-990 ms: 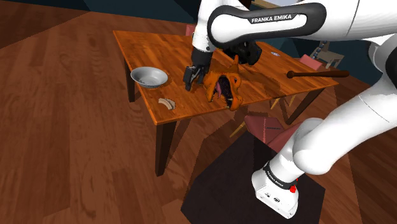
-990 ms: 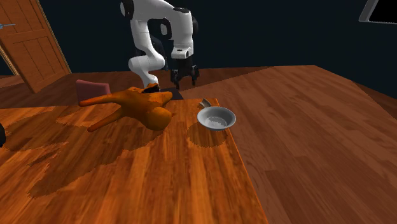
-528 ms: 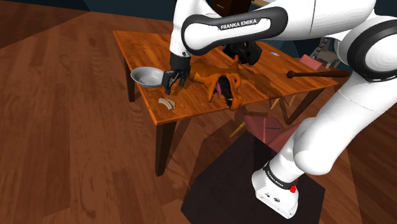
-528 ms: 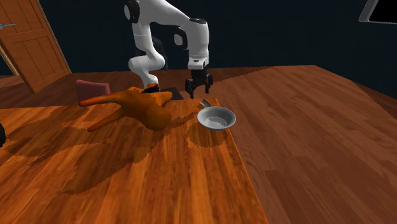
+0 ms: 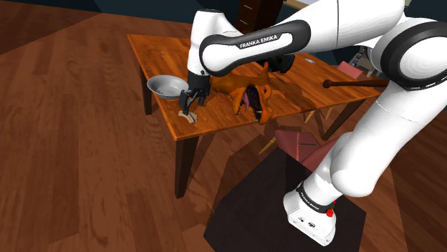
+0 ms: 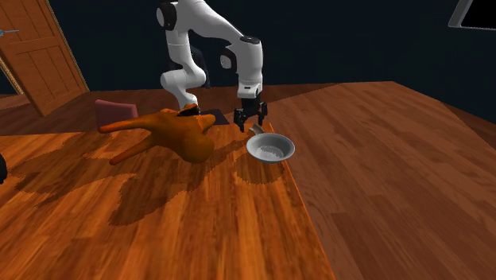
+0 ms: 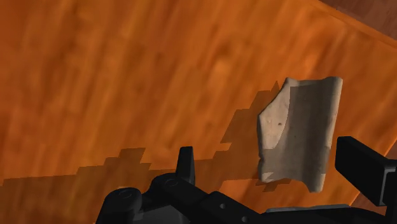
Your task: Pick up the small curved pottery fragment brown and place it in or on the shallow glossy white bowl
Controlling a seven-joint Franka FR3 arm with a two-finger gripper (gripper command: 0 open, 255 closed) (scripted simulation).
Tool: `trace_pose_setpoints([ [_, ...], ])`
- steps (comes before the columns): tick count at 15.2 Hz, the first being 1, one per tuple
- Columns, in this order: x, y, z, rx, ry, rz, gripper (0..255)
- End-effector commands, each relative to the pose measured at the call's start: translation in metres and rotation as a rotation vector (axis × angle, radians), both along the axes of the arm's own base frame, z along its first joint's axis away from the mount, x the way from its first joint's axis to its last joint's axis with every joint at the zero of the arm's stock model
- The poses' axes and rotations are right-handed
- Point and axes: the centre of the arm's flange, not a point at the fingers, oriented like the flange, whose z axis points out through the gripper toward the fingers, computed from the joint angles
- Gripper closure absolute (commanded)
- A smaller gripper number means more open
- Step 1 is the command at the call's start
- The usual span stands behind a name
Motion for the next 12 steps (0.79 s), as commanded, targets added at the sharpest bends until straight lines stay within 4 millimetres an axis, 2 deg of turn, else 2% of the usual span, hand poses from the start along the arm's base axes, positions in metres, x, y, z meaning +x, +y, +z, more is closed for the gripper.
trace_pose_setpoints([
  [1, 0.0002, 0.0008, -0.0034, 0.000, -0.001, 0.000, 0],
  [7, 0.0002, 0.0008, -0.0033, 0.000, -0.001, 0.000, 0],
  [8, 0.0002, 0.0008, -0.0033, 0.000, -0.001, 0.000, 255],
  [12, 0.0009, 0.0000, -0.0026, 0.000, -0.001, 0.000, 255],
])
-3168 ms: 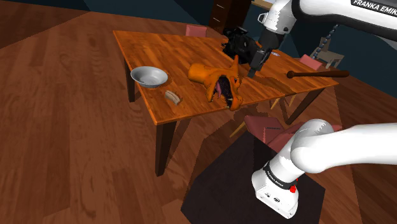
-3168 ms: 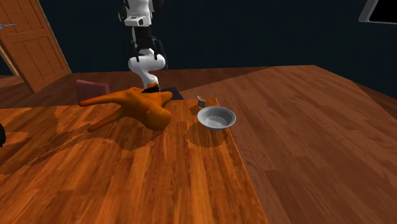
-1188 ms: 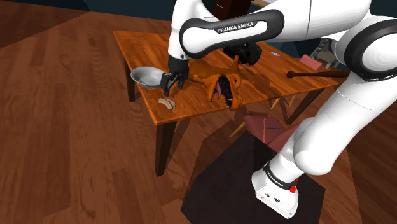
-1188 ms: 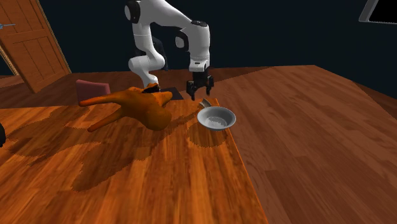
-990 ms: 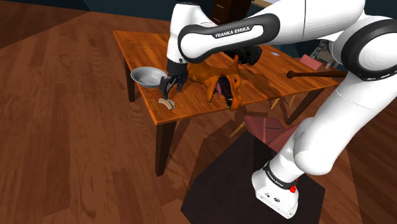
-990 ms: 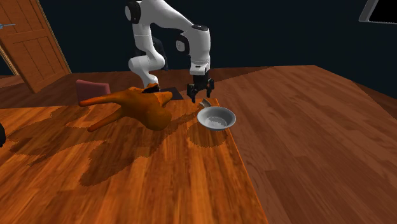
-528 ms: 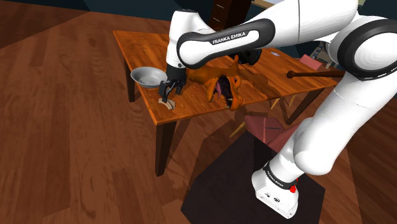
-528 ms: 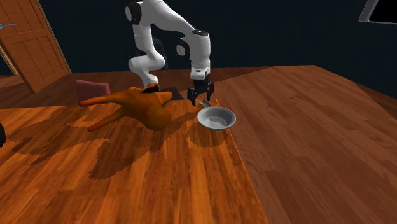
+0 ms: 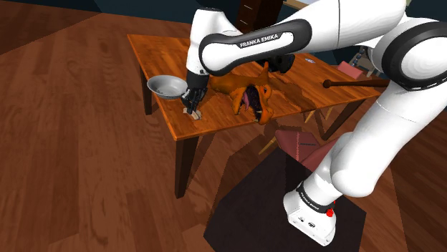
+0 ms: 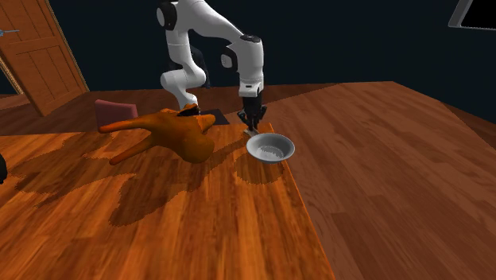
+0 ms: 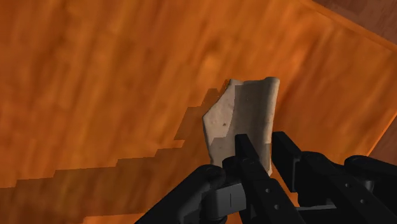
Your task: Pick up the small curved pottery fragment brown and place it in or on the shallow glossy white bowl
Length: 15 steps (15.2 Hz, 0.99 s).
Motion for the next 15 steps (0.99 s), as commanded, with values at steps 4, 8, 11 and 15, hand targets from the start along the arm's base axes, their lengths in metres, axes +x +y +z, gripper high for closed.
trace_pose_setpoints([
  [4, 0.002, -0.005, -0.004, -0.012, 0.010, -0.004, 255],
  [8, 0.001, -0.004, 0.009, -0.012, 0.010, -0.004, 255],
  [11, 0.001, -0.004, 0.025, -0.012, 0.010, -0.004, 255],
  [15, 0.001, -0.004, 0.046, -0.012, 0.010, -0.004, 255],
])
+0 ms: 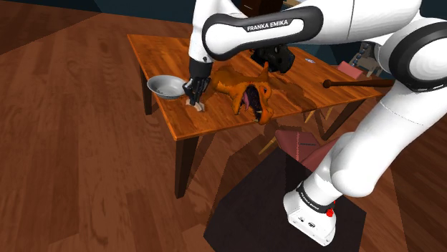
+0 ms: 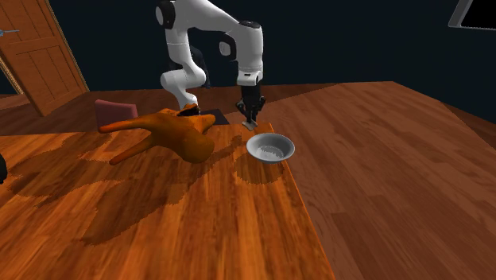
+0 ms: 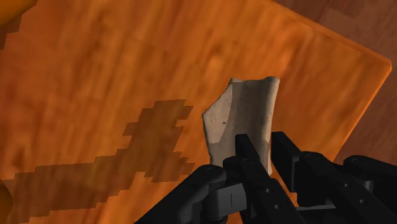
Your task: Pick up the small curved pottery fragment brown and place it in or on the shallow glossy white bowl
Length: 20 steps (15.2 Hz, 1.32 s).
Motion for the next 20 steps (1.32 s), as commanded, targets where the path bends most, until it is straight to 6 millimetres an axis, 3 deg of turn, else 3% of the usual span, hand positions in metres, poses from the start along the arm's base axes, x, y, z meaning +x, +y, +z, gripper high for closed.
trace_pose_setpoints([
  [1, 0.001, 0.001, 0.011, 0.000, 0.000, 0.000, 255],
  [13, 0.001, 0.001, 0.073, 0.000, 0.000, 0.000, 255],
  [20, 0.093, -0.002, 0.075, 0.000, 0.000, 0.000, 255],
])
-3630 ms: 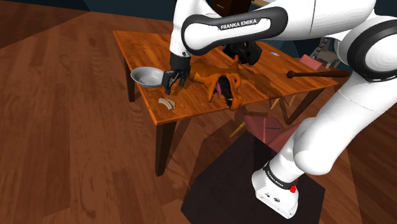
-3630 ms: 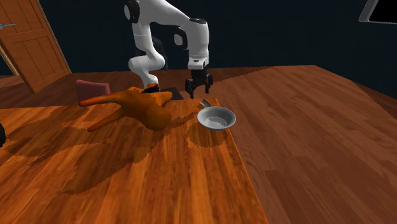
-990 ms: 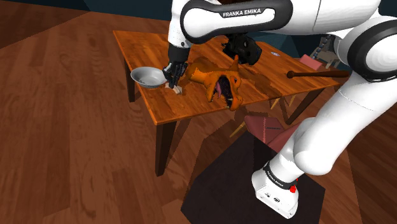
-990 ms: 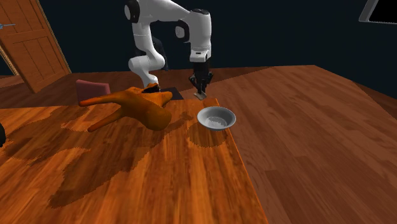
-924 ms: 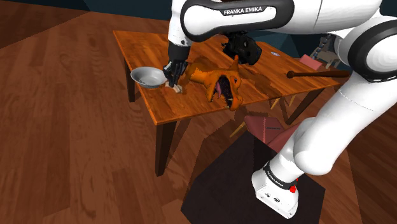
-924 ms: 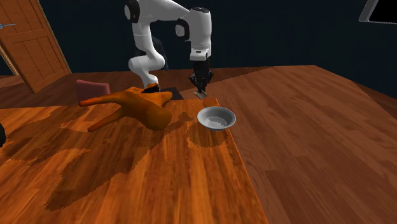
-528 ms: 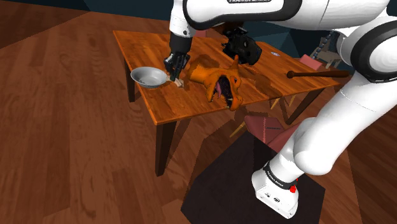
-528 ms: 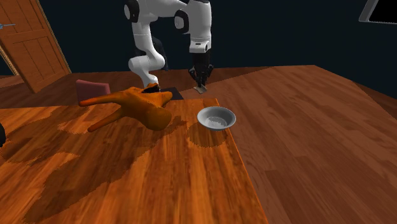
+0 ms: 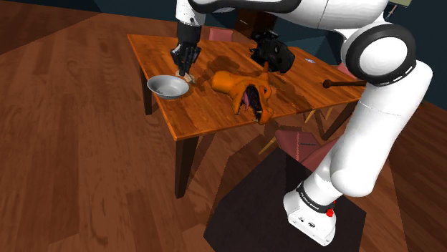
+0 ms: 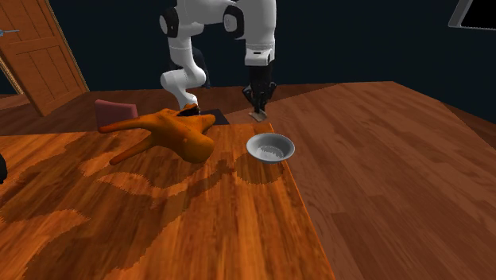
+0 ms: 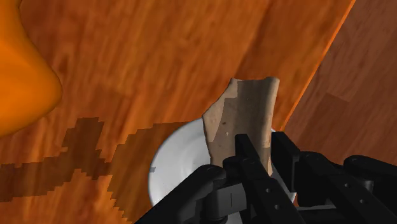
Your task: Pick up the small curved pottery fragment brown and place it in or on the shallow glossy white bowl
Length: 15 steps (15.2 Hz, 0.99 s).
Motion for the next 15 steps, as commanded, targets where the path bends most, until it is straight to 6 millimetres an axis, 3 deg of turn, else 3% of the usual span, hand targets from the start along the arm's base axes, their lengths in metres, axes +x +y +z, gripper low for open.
trace_pose_setpoints([
  [1, 0.027, 0.002, -0.005, 0.000, 0.000, 0.000, 255],
  [7, 0.101, 0.000, -0.004, 0.000, 0.000, 0.000, 255],
  [15, 0.101, 0.000, -0.046, 0.000, 0.000, 0.000, 255],
])
